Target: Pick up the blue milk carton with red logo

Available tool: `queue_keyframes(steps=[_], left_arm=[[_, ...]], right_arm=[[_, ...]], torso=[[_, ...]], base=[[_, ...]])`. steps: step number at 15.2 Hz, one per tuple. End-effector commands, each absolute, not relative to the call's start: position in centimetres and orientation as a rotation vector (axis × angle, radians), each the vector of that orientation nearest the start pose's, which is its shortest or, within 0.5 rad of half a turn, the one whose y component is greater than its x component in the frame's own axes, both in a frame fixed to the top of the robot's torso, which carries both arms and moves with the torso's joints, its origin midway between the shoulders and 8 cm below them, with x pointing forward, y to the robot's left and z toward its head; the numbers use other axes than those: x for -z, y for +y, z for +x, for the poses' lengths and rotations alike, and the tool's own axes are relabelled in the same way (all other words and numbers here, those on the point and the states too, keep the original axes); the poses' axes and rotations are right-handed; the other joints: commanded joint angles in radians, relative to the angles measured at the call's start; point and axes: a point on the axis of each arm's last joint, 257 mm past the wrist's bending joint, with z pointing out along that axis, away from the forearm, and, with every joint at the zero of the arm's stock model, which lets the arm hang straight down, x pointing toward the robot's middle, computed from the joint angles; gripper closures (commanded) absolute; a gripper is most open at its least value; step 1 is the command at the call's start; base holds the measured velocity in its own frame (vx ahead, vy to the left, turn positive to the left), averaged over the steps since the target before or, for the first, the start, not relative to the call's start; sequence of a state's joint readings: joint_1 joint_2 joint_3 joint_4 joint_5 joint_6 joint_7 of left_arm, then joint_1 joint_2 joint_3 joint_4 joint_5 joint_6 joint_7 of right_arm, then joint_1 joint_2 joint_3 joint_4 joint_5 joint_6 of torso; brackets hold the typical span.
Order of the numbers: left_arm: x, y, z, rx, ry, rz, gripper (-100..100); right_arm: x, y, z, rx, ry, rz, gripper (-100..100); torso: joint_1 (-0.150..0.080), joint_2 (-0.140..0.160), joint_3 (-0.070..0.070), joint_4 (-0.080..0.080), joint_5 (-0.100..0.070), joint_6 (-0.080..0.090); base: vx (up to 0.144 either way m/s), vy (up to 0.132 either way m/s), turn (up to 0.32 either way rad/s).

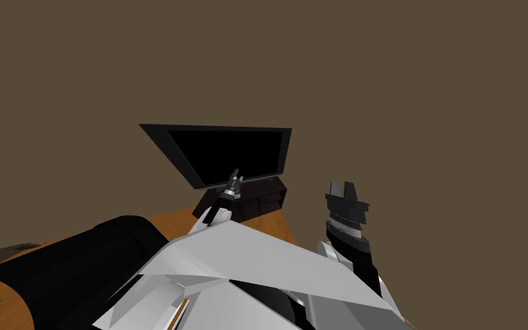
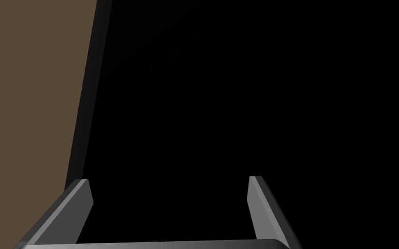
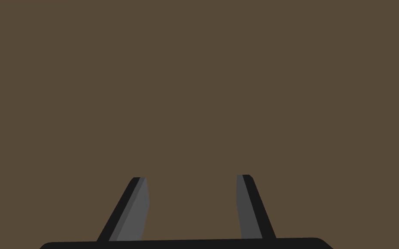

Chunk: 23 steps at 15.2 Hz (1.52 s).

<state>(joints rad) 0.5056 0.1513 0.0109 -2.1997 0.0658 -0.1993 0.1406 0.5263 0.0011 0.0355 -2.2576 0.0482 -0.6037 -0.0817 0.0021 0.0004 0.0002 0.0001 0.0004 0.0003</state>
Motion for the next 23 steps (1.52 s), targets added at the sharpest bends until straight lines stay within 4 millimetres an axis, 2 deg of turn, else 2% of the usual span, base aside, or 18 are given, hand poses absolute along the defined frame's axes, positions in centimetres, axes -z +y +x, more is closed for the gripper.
queue_keyframes(steps=[1, 2, 3, 5, 6, 8, 9, 12, 13, 15, 16, 18, 19, 22, 23], left_arm=[[9.1, 30.2, 39.8, 1.302, 0.941, -1.022, -100], [9.1, 30.2, 39.8, 1.302, 0.941, -1.022, -100], [10.0, 31.1, 40.0, 1.285, 0.962, -1.055, -100], [10.4, 31.2, 40.1, 1.277, 0.972, -1.07, -100], [11.1, 32.1, 40.3, 1.261, 0.986, -1.102, -100], [11.7, 32.2, 40.4, 1.249, 1.0, -1.123, -100], [12.2, 33.2, 40.5, 1.235, 1.008, -1.153, -100], [13.0, 33.3, 40.6, 1.218, 1.026, -1.18, -100], [13.7, 34.4, 40.7, 1.199, 1.034, -1.219, -100], [14.4, 34.6, 40.7, 1.185, 1.049, -1.242, -100], [14.9, 35.7, 40.7, 1.169, 1.05, -1.276, -100], [15.8, 35.8, 40.7, 1.149, 1.068, -1.307, -100], [16.1, 36.9, 40.6, 1.138, 1.061, -1.336, -100], [17.2, 37.2, 40.6, 1.111, 1.083, -1.375, -100], [17.6, 38.3, 40.4, 1.096, 1.075, -1.409, -100]], right_arm=[[-2.5, -26.2, 33.1, -1.391, 0.582, 0.615, 0], [-2.5, -26.2, 33.1, -1.391, 0.582, 0.615, 0], [-2.5, -26.2, 33.1, -1.391, 0.583, 0.615, 0], [-2.5, -26.2, 33.1, -1.391, 0.583, 0.615, 0], [-2.5, -26.2, 33.1, -1.391, 0.583, 0.615, 0], [-2.5, -26.2, 33.1, -1.391, 0.583, 0.615, 0], [-2.5, -26.2, 33.1, -1.391, 0.583, 0.615, 0], [-2.5, -26.2, 33.1, -1.391, 0.583, 0.615, 0], [-2.5, -26.2, 33.1, -1.391, 0.583, 0.615, 0], [-2.5, -26.2, 33.1, -1.391, 0.583, 0.615, 0], [-2.5, -26.2, 33.1, -1.391, 0.583, 0.615, 0], [-2.5, -26.2, 33.1, -1.391, 0.583, 0.615, 0], [-2.5, -26.2, 33.1, -1.391, 0.583, 0.615, 0], [-2.5, -26.2, 33.1, -1.391, 0.583, 0.615, 0], [-2.5, -26.2, 33.1, -1.391, 0.583, 0.615, 0]], torso=[[0.0, 0.0, 0.0, 0.0, 0.0, 0.0], [0.0, 0.0, 0.0, 0.0, 0.0, 0.0], [0.0, 0.0, 0.0, 0.0, 0.0, 0.0], [0.0, 0.0, 0.0, 0.0, 0.0, 0.0], [0.0, 0.0, 0.0, 0.0, 0.0, 0.0], [0.001, 0.0, 0.0, 0.0, 0.0, 0.0], [0.0, 0.0, 0.0, 0.0, 0.0, 0.0], [0.0, 0.0, 0.0, 0.0, 0.0, 0.0], [0.0, 0.0, 0.0, 0.0, 0.0, 0.0], [0.0, 0.0, 0.0, 0.0, 0.0, 0.0], [0.0, 0.0, 0.0, 0.0, 0.0, 0.0], [0.001, 0.0, 0.0, 0.0, 0.0, 0.0], [0.0, 0.0, 0.0, 0.0, 0.0, 0.0], [0.001, 0.0, 0.0, 0.0, 0.0, 0.0], [0.0, 0.0, 0.0, 0.0, 0.0, 0.0]], base=[[-0.009, 0.023, -0.12], [-0.009, 0.02, -0.038], [-0.006, 0.025, -0.103], [-0.007, 0.028, -0.089], [-0.007, 0.024, -0.135], [-0.006, 0.028, -0.092], [-0.008, 0.023, -0.119], [-0.008, 0.023, -0.061], [-0.005, 0.021, -0.105], [-0.008, 0.027, -0.113], [-0.012, 0.024, -0.156], [-0.01, 0.029, -0.109], [-0.011, 0.032, -0.143], [-0.009, 0.03, -0.063], [-0.008, 0.018, -0.135]])
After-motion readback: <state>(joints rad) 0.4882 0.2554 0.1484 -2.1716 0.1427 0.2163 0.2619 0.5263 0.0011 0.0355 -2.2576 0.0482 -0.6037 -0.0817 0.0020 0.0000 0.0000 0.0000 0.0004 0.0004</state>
